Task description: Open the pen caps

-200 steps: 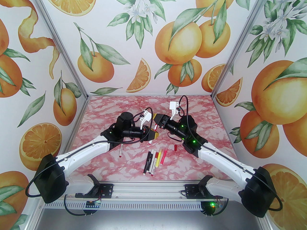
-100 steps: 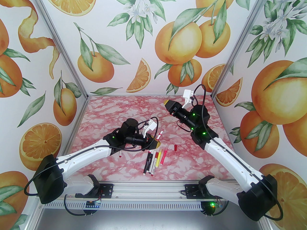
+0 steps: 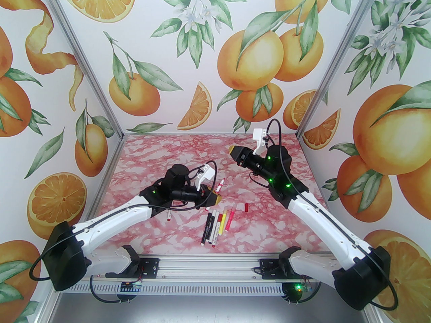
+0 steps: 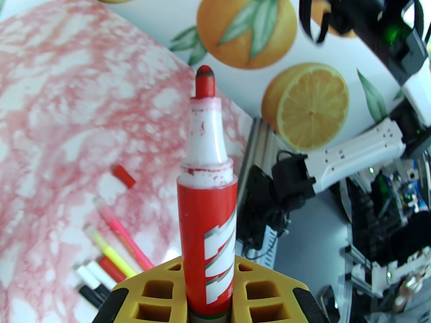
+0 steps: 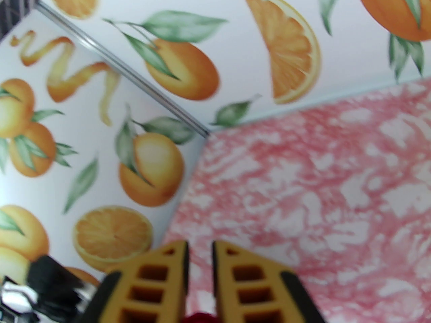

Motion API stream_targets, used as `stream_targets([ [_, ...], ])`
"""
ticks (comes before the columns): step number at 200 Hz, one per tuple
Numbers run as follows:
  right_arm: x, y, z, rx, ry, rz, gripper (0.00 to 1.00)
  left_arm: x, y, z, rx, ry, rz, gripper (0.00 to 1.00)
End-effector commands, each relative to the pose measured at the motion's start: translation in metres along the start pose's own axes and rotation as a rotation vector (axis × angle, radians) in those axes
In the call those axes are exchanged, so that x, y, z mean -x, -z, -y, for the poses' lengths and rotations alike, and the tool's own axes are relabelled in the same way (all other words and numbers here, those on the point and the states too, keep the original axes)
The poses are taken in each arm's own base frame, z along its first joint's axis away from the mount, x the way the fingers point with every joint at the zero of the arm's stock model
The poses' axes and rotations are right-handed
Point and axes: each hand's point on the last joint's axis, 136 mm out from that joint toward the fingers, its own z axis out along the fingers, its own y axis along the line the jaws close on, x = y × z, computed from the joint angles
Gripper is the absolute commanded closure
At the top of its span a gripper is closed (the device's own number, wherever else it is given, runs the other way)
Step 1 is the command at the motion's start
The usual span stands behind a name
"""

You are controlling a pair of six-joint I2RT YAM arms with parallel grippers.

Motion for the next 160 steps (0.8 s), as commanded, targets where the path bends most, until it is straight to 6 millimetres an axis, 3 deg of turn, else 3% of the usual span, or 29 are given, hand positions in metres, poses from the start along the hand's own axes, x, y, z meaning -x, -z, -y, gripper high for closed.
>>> stream_targets([
  [1,-0.041,0.017,0.057,-0.242,0.052,-0.125,1.0,-0.002,0.015,-0.021,0.112,0.029,0.021,1.0],
  [38,-0.089,0.036,0.122,-0.479,0.049,-0.235,0.96,-0.025,0.03,-0.054,0.286,0.066,-0.045,1.0],
  [92,-0.134,0.058,0.191,-0.733,0.024,-0.321,0.94,-0.039,0.033,-0.061,0.312,0.096,-0.063,1.0],
  [160,-0.162,0.068,0.23,-0.825,0.006,-0.368,0.86,-0.055,0.029,-0.073,0.345,0.132,-0.109,1.0],
])
